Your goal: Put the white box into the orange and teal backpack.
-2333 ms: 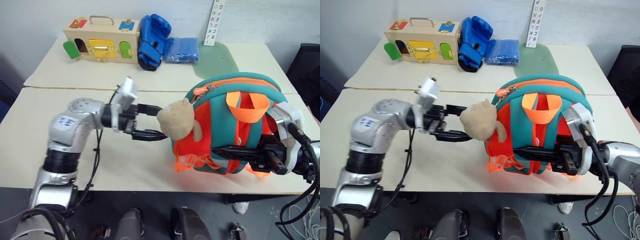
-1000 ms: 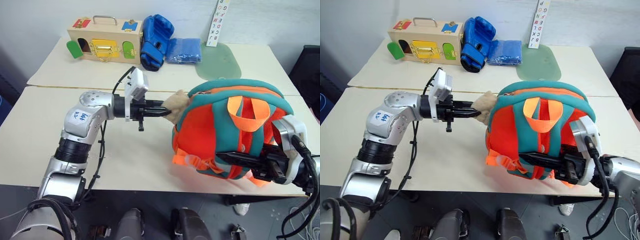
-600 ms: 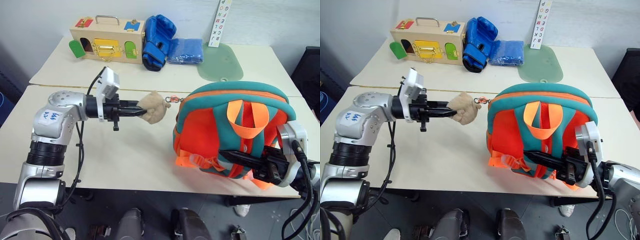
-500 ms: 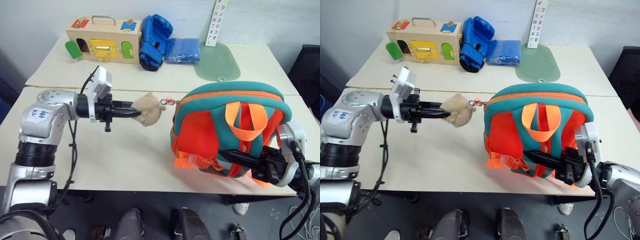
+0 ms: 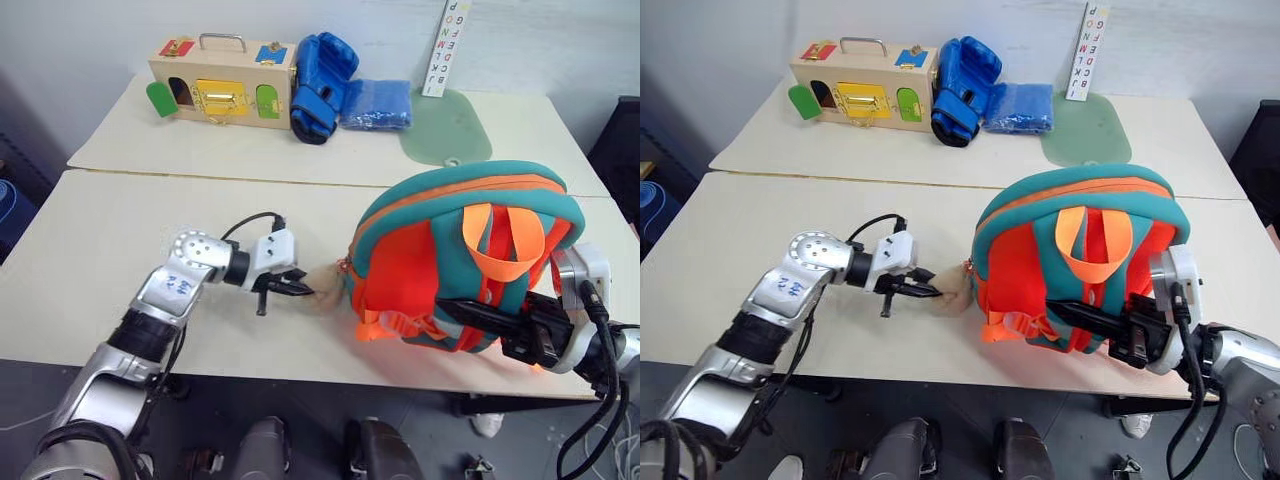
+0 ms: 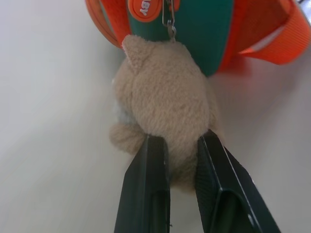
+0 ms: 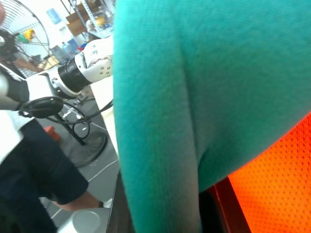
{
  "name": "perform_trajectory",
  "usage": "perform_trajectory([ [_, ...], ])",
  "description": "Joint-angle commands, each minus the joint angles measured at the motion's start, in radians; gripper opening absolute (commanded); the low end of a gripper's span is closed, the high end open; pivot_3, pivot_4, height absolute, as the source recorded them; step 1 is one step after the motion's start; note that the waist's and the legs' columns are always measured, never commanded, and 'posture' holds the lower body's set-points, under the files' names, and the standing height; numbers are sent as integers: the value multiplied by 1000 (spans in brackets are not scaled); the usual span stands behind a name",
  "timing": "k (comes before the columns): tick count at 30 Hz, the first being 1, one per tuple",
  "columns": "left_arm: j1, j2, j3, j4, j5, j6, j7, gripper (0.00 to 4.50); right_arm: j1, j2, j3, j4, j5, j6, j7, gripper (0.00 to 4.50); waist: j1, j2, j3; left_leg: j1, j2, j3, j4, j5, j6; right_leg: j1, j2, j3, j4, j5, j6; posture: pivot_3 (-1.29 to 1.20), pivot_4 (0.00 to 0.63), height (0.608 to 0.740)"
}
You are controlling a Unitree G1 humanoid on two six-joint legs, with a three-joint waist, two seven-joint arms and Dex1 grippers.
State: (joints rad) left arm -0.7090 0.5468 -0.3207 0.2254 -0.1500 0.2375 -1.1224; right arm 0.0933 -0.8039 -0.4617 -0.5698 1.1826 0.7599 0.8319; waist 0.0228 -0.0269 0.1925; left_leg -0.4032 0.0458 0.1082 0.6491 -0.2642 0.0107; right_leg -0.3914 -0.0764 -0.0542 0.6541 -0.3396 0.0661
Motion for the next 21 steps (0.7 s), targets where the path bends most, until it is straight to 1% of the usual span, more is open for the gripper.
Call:
perform_trajectory([
  [1, -6, -15, 38, 36, -15, 55, 13, 598, 0, -6, 8, -4, -99, -62, -10, 308, 1, 0, 0, 0, 0, 0, 0, 0, 0, 0, 0, 0, 0, 0, 0, 0, 150, 740],
  [2, -2, -5, 75, 10, -68, 108, -13, 820, 14, -21, 16, 12, -158, -87, 13, 651, 0, 0, 0, 0, 0, 0, 0, 0, 0, 0, 0, 0, 0, 0, 0, 0, 150, 740],
  [3, 7, 12, 109, -19, -115, 157, -40, 1073, 28, -35, 13, 30, -191, -100, 38, 841, -2, 0, 0, 0, 0, 0, 0, 0, 0, 0, 0, 0, 0, 0, 0, 0, 150, 740],
  [5, 46, 66, 157, -73, -173, 211, -91, 1626, 57, -68, -18, 63, -234, -127, 103, 1556, -6, 0, 0, -1, 0, 0, -1, 0, 0, -1, 0, 0, 0, 0, 0, 0, 150, 740],
  [7, 105, 141, 209, -157, -228, 262, -134, 2306, 86, -104, -81, 109, -247, -137, 169, 2251, -19, 0, 0, -1, 1, 1, -2, 0, -1, -2, 1, 0, 0, 0, 0, 0, 150, 740],
  [8, 139, 182, 241, -204, -265, 296, -156, 2576, 101, -123, -118, 138, -246, -133, 198, 2557, -25, 0, 0, -2, 1, 1, -2, 0, -1, -2, 1, -1, 0, 0, -1, 0, 150, 740],
  [11, 232, 298, 369, -318, -392, 422, -195, 3541, 163, -190, -248, 233, -249, -112, 327, 3644, -26, 0, 0, -1, 1, 0, -2, 1, -1, -2, 1, -1, 0, -1, -1, 0, 150, 740],
  [13, 286, 366, 452, -369, -447, 466, -209, 4159, 191, -237, -326, 307, -257, -97, 404, 4342, -26, 0, 0, 0, 1, 0, -2, 1, -1, -1, 1, -1, -1, -1, -1, 0, 150, 740],
  [14, 307, 403, 500, -375, -463, 478, -213, 4476, 197, -266, -366, 358, -271, -94, 439, 4500, -26, 0, 0, 0, 1, 0, -2, 0, -1, -1, 1, -1, -1, -1, -1, 0, 150, 740],
  [16, 324, 457, 574, -378, -494, 510, -209, 4492, 197, -314, -422, 452, -298, -93, 492, 4500, -24, 0, 0, 1, 1, 0, -2, 0, -1, 0, 0, -1, -1, -1, -1, 0, 150, 740],
  [18, 309, 506, 652, -342, -529, 550, -197, 4492, 171, -373, -468, 578, -323, -87, 535, 4500, -23, 0, 0, 1, 1, -1, -2, 0, -1, 0, 0, -1, -1, -1, -2, 0, 150, 740],
  [21, 292, 525, 708, -303, -543, 549, -170, 4492, 114, -420, -479, 703, -343, -83, 567, 4500, -25, 0, 0, 1, 1, 0, -4, 0, -1, -1, -1, -1, -1, -2, -4, 0, 150, 740],
])
